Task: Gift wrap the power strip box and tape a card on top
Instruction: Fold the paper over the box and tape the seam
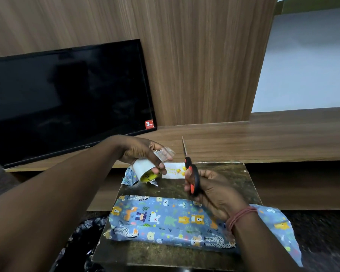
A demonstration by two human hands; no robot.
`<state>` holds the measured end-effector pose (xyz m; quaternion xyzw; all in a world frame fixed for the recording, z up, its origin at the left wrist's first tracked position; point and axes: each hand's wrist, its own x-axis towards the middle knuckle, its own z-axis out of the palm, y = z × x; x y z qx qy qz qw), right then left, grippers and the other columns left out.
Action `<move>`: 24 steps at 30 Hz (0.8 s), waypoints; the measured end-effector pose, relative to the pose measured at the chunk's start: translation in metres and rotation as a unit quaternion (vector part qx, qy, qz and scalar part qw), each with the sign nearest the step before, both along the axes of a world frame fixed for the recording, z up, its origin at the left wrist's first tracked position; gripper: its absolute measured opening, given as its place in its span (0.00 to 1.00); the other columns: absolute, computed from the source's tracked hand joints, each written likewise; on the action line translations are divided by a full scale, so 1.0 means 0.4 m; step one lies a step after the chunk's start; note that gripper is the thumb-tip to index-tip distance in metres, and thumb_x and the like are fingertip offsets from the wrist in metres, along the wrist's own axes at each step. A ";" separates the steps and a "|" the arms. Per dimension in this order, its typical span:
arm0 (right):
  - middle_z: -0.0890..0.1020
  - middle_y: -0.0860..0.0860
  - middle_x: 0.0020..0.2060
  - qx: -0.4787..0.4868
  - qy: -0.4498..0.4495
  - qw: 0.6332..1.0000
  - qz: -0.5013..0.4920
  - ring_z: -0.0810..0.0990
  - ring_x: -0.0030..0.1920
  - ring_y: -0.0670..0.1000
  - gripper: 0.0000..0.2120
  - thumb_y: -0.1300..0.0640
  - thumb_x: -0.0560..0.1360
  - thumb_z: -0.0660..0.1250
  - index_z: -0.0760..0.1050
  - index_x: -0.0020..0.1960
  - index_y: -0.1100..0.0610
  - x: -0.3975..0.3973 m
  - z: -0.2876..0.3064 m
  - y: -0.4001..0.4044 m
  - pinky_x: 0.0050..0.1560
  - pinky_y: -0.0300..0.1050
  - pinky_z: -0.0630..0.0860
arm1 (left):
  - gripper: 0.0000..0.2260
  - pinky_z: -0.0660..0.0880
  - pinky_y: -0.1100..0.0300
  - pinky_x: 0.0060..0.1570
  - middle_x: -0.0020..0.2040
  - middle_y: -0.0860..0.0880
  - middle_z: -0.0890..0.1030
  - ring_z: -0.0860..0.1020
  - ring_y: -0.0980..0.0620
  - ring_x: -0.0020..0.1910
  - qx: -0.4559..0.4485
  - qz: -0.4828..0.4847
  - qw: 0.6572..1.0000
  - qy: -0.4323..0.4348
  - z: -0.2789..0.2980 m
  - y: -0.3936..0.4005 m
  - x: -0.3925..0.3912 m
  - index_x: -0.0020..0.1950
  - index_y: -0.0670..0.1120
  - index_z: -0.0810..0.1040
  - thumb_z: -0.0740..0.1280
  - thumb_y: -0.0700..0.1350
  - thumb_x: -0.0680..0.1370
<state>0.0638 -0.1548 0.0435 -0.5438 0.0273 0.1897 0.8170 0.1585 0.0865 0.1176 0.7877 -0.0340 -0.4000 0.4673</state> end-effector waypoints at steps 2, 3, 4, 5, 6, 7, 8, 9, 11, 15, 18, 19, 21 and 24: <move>0.85 0.61 0.38 -0.077 -0.013 0.997 0.020 0.79 0.35 0.57 0.26 0.49 0.53 0.82 0.81 0.46 0.63 -0.001 -0.004 0.004 0.24 0.41 0.68 | 0.21 0.82 0.47 0.53 0.64 0.33 0.80 0.82 0.44 0.50 0.005 0.015 1.000 -0.005 -0.001 0.013 -0.005 0.68 0.41 0.77 0.74 0.35 0.75; 0.85 0.62 0.39 -0.086 -0.013 0.996 0.030 0.80 0.35 0.56 0.27 0.48 0.51 0.81 0.83 0.45 0.63 -0.002 -0.006 0.009 0.25 0.41 0.71 | 0.21 0.83 0.49 0.52 0.64 0.32 0.80 0.82 0.43 0.50 0.005 0.020 1.000 -0.006 -0.002 0.018 -0.010 0.68 0.41 0.77 0.74 0.34 0.76; 0.85 0.62 0.40 -0.082 -0.010 0.996 0.036 0.81 0.35 0.55 0.27 0.48 0.51 0.81 0.84 0.44 0.63 -0.002 -0.007 0.012 0.27 0.41 0.75 | 0.21 0.84 0.51 0.49 0.64 0.32 0.79 0.83 0.44 0.48 0.003 0.025 1.000 -0.006 -0.004 0.021 -0.017 0.68 0.40 0.77 0.73 0.34 0.76; 0.84 0.63 0.40 -0.074 -0.003 0.997 0.036 0.81 0.35 0.55 0.26 0.49 0.51 0.82 0.85 0.43 0.64 0.000 -0.010 0.014 0.30 0.42 0.77 | 0.21 0.84 0.52 0.46 0.64 0.32 0.80 0.83 0.46 0.45 0.000 0.028 1.000 -0.006 -0.007 0.024 -0.022 0.68 0.40 0.76 0.73 0.34 0.76; 0.83 0.63 0.39 -0.061 0.008 0.998 0.035 0.81 0.34 0.55 0.25 0.50 0.52 0.82 0.85 0.42 0.64 -0.001 -0.006 0.016 0.33 0.43 0.78 | 0.21 0.83 0.53 0.44 0.63 0.33 0.80 0.84 0.47 0.43 0.000 0.030 1.000 -0.007 -0.010 0.027 -0.027 0.69 0.39 0.75 0.73 0.33 0.76; 0.82 0.63 0.38 -0.046 0.016 0.998 0.037 0.79 0.33 0.56 0.22 0.51 0.54 0.83 0.85 0.40 0.65 0.000 -0.006 0.017 0.36 0.45 0.78 | 0.21 0.83 0.54 0.42 0.61 0.33 0.81 0.83 0.48 0.41 0.000 0.031 0.999 -0.008 -0.014 0.031 -0.032 0.69 0.38 0.74 0.72 0.33 0.76; 0.80 0.64 0.37 -0.034 0.021 0.998 0.040 0.78 0.34 0.56 0.19 0.51 0.57 0.83 0.84 0.39 0.65 0.001 -0.006 0.016 0.39 0.47 0.76 | 0.21 0.83 0.55 0.40 0.61 0.33 0.81 0.83 0.49 0.40 0.000 0.034 0.999 -0.008 -0.018 0.034 -0.034 0.69 0.38 0.74 0.72 0.33 0.76; 0.79 0.63 0.37 -0.024 0.023 0.999 0.039 0.78 0.35 0.57 0.19 0.51 0.59 0.82 0.84 0.39 0.65 0.004 -0.010 0.013 0.42 0.49 0.75 | 0.21 0.82 0.55 0.39 0.61 0.32 0.81 0.83 0.49 0.40 -0.001 0.039 0.999 -0.008 -0.021 0.037 -0.036 0.69 0.38 0.75 0.72 0.33 0.76; 0.82 0.63 0.39 -0.013 0.036 0.999 0.024 0.80 0.39 0.58 0.25 0.51 0.57 0.84 0.83 0.43 0.69 0.013 -0.012 0.007 0.44 0.48 0.77 | 0.19 0.83 0.55 0.39 0.62 0.31 0.80 0.83 0.48 0.41 0.000 0.045 0.999 -0.008 -0.024 0.042 -0.039 0.67 0.41 0.77 0.72 0.32 0.76; 0.84 0.65 0.51 0.044 0.035 0.998 0.031 0.83 0.44 0.56 0.32 0.57 0.57 0.83 0.80 0.56 0.72 0.022 0.008 0.003 0.39 0.42 0.83 | 0.20 0.83 0.50 0.50 0.63 0.32 0.80 0.84 0.47 0.45 -0.023 0.043 0.999 0.001 -0.039 0.043 -0.029 0.66 0.43 0.79 0.74 0.34 0.75; 0.86 0.62 0.46 -0.014 0.024 0.999 0.020 0.81 0.39 0.53 0.31 0.55 0.60 0.81 0.80 0.56 0.70 0.012 0.017 0.012 0.37 0.43 0.81 | 0.21 0.81 0.49 0.53 0.62 0.34 0.81 0.84 0.49 0.44 -0.036 0.031 0.999 0.003 -0.044 0.029 -0.021 0.67 0.45 0.79 0.75 0.35 0.75; 0.86 0.61 0.44 -0.041 0.025 0.999 0.010 0.80 0.37 0.52 0.31 0.54 0.60 0.81 0.80 0.56 0.70 0.009 0.015 0.014 0.34 0.41 0.79 | 0.20 0.81 0.49 0.54 0.62 0.34 0.81 0.84 0.49 0.44 -0.038 0.030 0.999 0.001 -0.041 0.025 -0.019 0.67 0.45 0.79 0.74 0.35 0.76; 0.87 0.60 0.43 -0.098 0.021 0.995 0.005 0.79 0.36 0.52 0.29 0.50 0.59 0.81 0.80 0.53 0.66 0.004 0.008 0.014 0.27 0.40 0.71 | 0.20 0.80 0.47 0.56 0.63 0.35 0.81 0.83 0.47 0.47 -0.039 0.030 0.999 -0.001 -0.035 0.017 -0.017 0.67 0.45 0.80 0.75 0.36 0.76; 0.87 0.59 0.42 -0.133 0.022 0.991 0.014 0.77 0.39 0.55 0.23 0.51 0.61 0.82 0.79 0.49 0.59 0.004 0.008 0.006 0.27 0.39 0.63 | 0.18 0.80 0.46 0.57 0.63 0.36 0.82 0.82 0.44 0.52 -0.037 0.031 0.999 0.005 -0.034 0.012 -0.018 0.64 0.46 0.81 0.75 0.36 0.76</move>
